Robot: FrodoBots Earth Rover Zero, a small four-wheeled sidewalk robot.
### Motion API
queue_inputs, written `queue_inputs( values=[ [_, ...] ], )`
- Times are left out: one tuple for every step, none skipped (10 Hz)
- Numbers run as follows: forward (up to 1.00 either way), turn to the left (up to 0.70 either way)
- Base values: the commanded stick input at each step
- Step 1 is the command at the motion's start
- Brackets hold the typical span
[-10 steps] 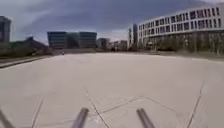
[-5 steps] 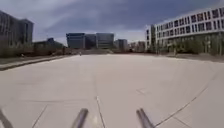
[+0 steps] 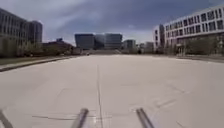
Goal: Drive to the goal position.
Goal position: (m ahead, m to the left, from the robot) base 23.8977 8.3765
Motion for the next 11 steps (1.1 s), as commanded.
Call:
queue_inputs(
  values=[
    [1.0, 0.02],
    [1.0, 0.03],
    [1.0, 0.22],
    [1.0, 0.37],
    [1.0, 0.4],
    [1.0, 0.4],
    [1.0, 0.19],
    [1.0, 0.06],
    [1.0, 0.03],
    [1.0, 0.02],
    [1.0, 0.02]
  ],
)
